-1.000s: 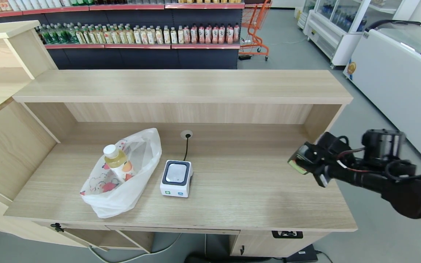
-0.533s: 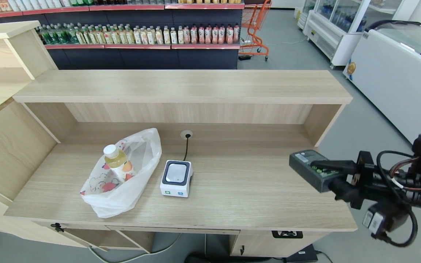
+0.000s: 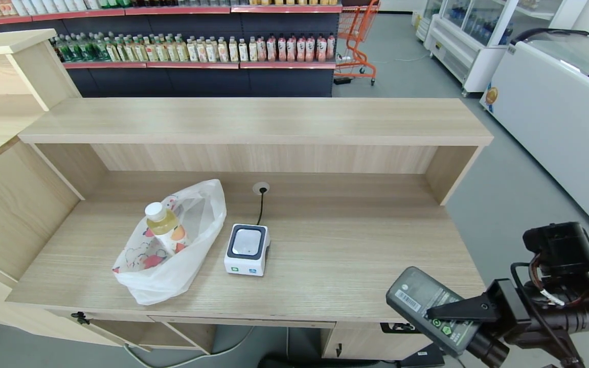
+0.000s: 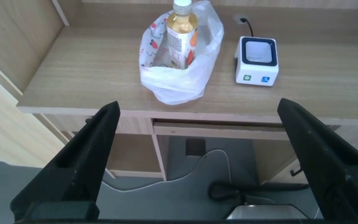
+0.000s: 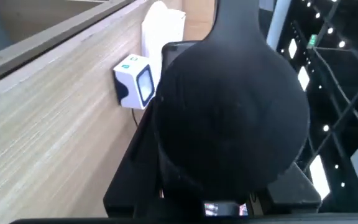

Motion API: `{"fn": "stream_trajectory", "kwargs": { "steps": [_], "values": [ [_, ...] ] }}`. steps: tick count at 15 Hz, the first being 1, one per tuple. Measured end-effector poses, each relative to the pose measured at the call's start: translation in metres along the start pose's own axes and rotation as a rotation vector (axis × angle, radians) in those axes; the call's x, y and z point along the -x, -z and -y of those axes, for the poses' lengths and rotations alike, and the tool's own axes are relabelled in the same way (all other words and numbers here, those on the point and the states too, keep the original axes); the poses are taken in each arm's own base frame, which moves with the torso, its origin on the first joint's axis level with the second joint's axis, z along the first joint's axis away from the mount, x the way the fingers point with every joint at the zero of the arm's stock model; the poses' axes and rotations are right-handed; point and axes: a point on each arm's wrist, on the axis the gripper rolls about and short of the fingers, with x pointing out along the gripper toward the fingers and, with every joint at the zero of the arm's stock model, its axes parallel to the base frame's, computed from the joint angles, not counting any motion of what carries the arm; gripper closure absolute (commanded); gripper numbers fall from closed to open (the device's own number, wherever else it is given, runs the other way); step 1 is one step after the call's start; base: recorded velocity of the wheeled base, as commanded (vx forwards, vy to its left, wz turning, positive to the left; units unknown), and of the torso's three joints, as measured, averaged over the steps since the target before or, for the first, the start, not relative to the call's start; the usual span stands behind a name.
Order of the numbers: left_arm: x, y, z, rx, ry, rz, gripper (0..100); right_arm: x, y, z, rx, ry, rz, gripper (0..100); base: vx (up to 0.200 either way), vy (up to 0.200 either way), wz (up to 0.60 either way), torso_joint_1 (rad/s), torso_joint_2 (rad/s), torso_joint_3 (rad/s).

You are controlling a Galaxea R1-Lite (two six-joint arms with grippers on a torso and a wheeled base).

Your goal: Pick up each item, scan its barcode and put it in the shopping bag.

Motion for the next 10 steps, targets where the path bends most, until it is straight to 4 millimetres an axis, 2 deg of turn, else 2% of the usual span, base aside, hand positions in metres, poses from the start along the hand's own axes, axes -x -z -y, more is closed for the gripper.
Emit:
{"fn": "stream_trajectory", "kwargs": {
  "steps": [5, 10],
  "values": [
    [0.000, 0.000, 0.000, 0.000, 0.000, 0.000, 0, -0.015, 0.008, 0.013, 0.097, 0.094, 0.059, 100, 0.000, 0.000, 0.00, 0.000, 0.00, 0.000],
    [0.000, 0.000, 0.000, 0.000, 0.000, 0.000, 0, -0.024, 0.006, 0.022, 0.142, 0.126, 0.097, 100, 0.000, 0.000, 0.00, 0.000, 0.00, 0.000]
  ]
}}
